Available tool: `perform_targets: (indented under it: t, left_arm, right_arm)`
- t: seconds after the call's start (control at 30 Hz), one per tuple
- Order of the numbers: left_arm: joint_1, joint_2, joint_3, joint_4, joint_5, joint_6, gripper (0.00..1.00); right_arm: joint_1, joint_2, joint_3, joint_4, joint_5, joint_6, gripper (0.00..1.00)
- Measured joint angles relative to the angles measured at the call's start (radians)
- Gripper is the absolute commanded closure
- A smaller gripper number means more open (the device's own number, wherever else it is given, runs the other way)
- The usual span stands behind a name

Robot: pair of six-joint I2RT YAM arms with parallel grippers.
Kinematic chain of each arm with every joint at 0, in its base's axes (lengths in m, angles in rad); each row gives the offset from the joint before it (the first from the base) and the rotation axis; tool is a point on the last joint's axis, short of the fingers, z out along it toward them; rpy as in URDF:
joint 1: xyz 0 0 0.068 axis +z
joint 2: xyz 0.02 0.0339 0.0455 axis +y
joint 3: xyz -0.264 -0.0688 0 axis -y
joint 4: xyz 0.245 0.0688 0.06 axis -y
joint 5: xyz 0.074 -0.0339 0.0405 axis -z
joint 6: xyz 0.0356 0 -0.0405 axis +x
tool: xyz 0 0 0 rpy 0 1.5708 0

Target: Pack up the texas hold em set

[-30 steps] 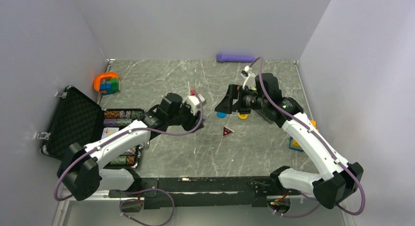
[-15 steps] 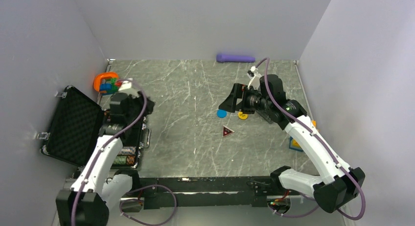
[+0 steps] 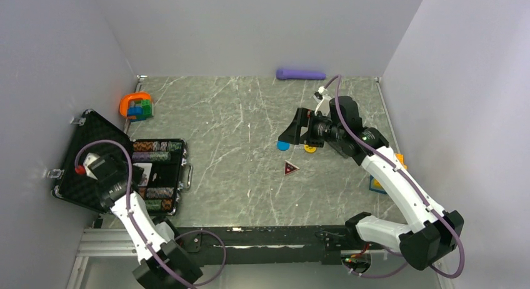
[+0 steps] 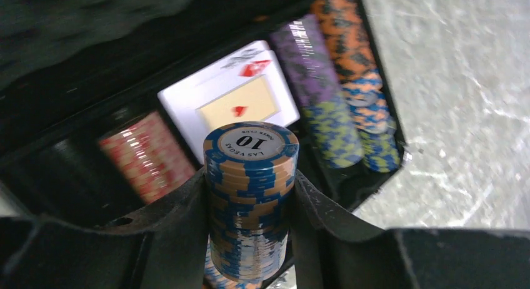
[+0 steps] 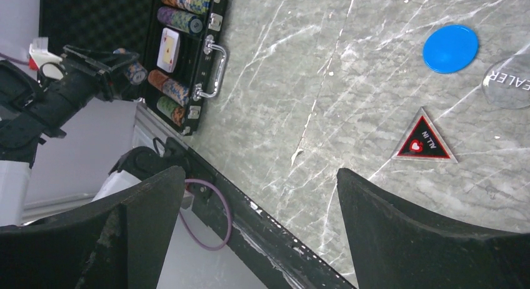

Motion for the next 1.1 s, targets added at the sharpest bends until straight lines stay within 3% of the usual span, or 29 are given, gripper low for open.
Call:
perform_targets:
  t: [0.17, 0.5, 1.1]
  left_arm:
    - [0.072, -0.063, -0.015, -0.116, -0.091, -0.053, 1.00]
    - [0.086, -0.125, -0.018, -0.282, -0.312, -0.169, 1.00]
    - [0.127, -0.123, -0.081, -0.229, -0.366, -0.206, 1.00]
  right_arm:
    - [0.000, 0.003, 0.000, 0.000, 0.001, -0.001, 0.05]
    - [0.000, 0.004, 0.000, -0.001, 0.005, -0.002, 0.05]
    - [0.000, 0.003, 0.000, -0.027, 0.016, -0.029, 0.05]
